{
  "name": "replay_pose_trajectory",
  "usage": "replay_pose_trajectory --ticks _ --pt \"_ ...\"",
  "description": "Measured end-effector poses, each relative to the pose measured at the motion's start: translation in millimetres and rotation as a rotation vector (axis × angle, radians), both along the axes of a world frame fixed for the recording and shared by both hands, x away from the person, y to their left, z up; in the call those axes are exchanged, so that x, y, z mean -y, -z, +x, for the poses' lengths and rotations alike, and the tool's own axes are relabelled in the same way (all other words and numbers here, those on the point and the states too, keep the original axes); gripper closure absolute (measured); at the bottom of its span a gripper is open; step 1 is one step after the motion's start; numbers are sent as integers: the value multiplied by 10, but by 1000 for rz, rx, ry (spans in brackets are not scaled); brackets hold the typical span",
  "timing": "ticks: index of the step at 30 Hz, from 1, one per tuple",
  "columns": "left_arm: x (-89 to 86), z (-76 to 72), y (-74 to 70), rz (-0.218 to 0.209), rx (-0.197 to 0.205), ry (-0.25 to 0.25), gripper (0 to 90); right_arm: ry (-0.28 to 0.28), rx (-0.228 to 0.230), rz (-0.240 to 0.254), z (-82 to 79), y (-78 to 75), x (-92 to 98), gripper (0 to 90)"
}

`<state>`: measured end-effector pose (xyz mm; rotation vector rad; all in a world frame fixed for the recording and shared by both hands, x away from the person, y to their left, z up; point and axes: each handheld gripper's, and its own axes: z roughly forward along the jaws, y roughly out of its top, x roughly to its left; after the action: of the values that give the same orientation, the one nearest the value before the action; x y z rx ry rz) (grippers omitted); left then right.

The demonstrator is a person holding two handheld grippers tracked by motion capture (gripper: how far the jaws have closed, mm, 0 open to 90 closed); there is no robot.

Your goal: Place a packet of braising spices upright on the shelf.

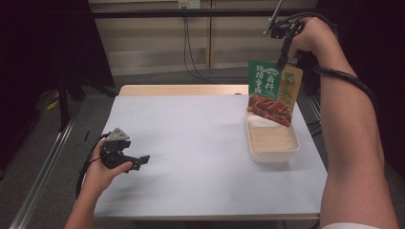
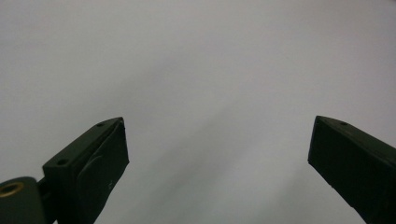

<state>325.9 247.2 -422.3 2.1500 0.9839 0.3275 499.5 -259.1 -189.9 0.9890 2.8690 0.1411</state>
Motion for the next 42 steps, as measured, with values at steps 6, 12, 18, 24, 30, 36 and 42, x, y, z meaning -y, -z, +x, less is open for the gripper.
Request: replay_pose_trajectory --ticks 6,12,18,24,30,36,42 --pt "1 1 1 -3 0 0 49 8 6 -7 34 -2 17 900" --pt "-2 2 1 -3 0 -1 49 12 13 2 59 14 45 900" --pt "-3 2 1 11 0 -6 49 19 14 1 75 47 65 900" --pt "-1 0 0 0 -2 -3 49 -1 11 3 94 111 73 900" --pt "-5 -6 -12 5 4 -10 49 6 1 4 84 143 59 900" --pt "-6 -13 -18 2 4 -10 49 11 -1 6 66 168 72 900" --pt "-9 -13 -23 -2 3 0 49 6 -6 8 56 206 74 900"
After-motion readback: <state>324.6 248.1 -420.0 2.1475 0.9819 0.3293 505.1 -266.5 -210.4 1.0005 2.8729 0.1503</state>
